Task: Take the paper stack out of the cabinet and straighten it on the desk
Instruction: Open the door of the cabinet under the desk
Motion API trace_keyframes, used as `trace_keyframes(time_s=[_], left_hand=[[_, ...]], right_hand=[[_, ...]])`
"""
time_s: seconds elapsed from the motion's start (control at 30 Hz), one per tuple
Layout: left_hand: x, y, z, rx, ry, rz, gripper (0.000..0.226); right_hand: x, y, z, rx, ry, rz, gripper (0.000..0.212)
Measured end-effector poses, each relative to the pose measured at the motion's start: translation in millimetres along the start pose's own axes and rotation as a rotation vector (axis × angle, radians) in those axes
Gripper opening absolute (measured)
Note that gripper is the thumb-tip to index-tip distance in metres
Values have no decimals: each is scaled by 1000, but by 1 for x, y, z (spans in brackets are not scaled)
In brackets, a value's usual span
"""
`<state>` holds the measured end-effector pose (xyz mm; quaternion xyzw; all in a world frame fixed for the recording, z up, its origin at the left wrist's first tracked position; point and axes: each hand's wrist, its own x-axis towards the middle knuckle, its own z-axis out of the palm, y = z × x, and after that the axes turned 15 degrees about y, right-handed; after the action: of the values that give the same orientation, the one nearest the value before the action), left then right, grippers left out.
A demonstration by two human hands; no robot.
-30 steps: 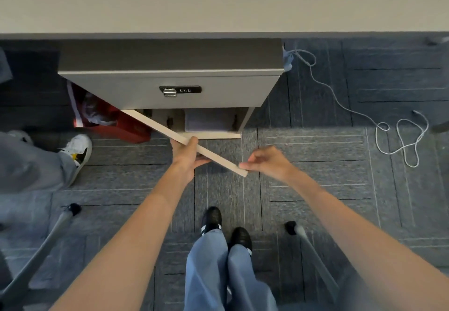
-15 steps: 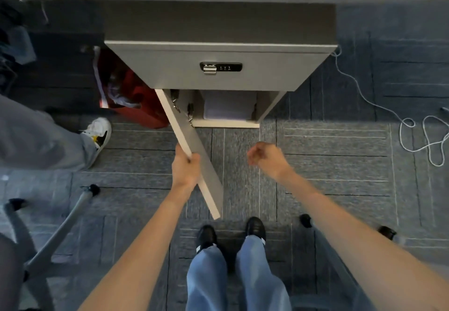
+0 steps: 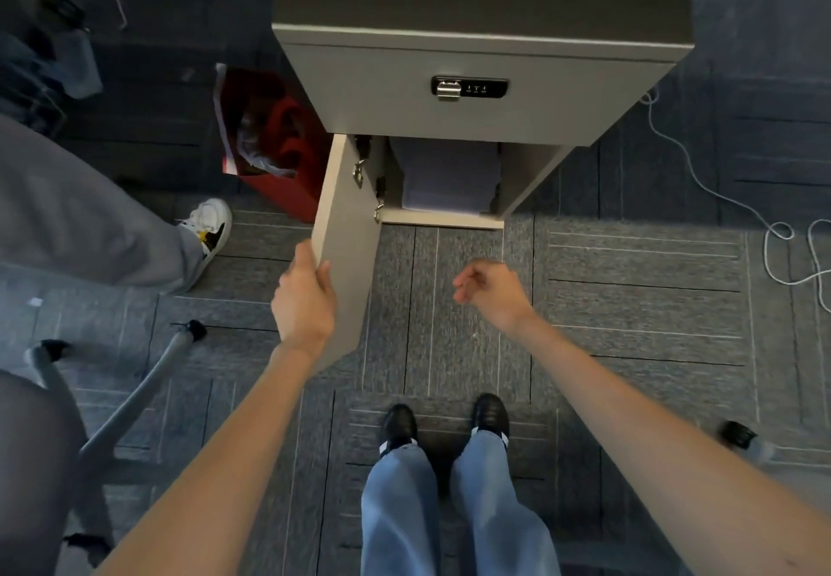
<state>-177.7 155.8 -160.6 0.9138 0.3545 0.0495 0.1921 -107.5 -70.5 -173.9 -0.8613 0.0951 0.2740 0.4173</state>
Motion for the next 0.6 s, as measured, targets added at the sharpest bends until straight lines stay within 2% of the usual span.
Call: trace_keyframes(time_s=[0.1,0.2,0.23,0.3,0.37,0.6], left_hand=[[-12,6,-2,-12,24,27,32],[-22,4,-3,20,94,152,74],[-24,3,-2,53,124,231,81],[-27,2,1,111,135,383,79],[-26,6,9,153,116,463,72],[7,35,72,33,72,540,43]], right_hand=[[-6,-4,9,19,-13,-9,31],[-10,-2,13,3,-4,-32,33],[-10,-1,14,6,0,-38,33],[-8,2,16,9,12,-45,33],[-3,6,17,-3,28,-60,33],[46,29,25,-11,93,-117,36]])
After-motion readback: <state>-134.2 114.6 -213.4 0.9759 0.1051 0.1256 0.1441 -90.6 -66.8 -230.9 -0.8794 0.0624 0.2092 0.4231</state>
